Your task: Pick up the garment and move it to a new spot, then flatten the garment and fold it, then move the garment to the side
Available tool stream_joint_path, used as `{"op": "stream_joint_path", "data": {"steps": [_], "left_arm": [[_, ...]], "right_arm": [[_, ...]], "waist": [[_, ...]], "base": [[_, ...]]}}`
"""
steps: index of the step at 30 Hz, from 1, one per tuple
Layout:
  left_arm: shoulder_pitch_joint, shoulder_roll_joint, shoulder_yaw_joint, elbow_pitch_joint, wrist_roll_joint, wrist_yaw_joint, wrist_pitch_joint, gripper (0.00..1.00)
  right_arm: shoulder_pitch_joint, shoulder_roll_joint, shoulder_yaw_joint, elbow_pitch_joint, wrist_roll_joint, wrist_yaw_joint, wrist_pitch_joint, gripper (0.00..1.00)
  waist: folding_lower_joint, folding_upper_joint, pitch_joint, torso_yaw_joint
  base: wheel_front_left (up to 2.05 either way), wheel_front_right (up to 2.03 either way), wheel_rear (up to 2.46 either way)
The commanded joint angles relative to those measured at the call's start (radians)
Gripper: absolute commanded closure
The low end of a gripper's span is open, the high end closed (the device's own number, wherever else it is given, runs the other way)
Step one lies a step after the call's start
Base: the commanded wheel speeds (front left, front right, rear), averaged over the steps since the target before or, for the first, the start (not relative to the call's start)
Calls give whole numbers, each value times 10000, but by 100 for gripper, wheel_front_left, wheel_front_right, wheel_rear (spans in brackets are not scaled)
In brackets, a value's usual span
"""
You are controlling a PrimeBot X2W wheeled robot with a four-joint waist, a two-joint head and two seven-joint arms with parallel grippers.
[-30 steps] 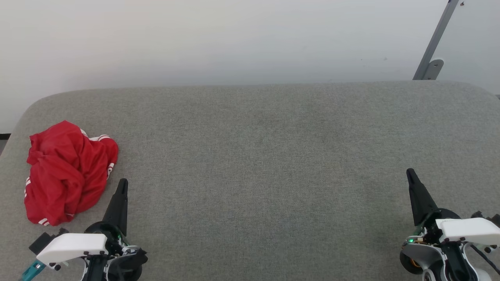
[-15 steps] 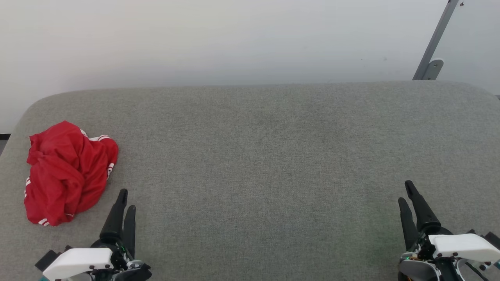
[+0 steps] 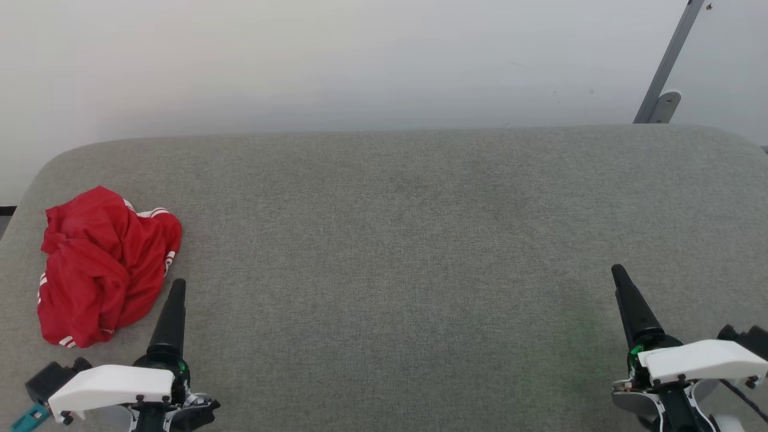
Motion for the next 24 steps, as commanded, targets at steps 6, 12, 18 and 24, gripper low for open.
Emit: {"op": "stream_joint_path", "data": {"steps": [6,12,18,24], "left_arm": [[-119,453,-300,-305,1444,155,-349,0],[-66,614,-368,-414,2391,157,-590,0],[9,741,-436,-511,3237,-13,-845,0],[22,810,-433,-607,3953,-69,-1056,0]], "right_arm": [[-376,-316,201,-215,-1467,2,-216,0],[-368,-479,237,-320,-2470,2,-370,0],[-323,-548,215,-476,-3446,2,-490,0],[-308,-599,207,-604,-4182,2,-631,0]], "waist": [[0,0,-14,11],[0,0,-32,8],[0,0,-37,3],[0,0,-38,4]], "base": [[0,0,0],[0,0,0],[0,0,0],[0,0,0]]}}
